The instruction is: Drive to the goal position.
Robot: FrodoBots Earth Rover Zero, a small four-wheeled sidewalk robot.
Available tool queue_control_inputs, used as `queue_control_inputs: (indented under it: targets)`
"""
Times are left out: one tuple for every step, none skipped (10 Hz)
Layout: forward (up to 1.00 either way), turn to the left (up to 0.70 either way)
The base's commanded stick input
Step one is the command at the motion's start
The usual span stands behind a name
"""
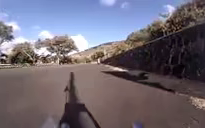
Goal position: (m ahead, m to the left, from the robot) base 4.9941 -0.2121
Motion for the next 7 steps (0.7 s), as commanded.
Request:
queue_control_inputs:
  targets:
    - [0.97,-0.02]
    - [0.97,-0.04]
    - [0.98,-0.06]
    - [0.98,-0.08]
    - [0.98,-0.10]
    - [0.97,0.00]
    - [0.97,0.00]
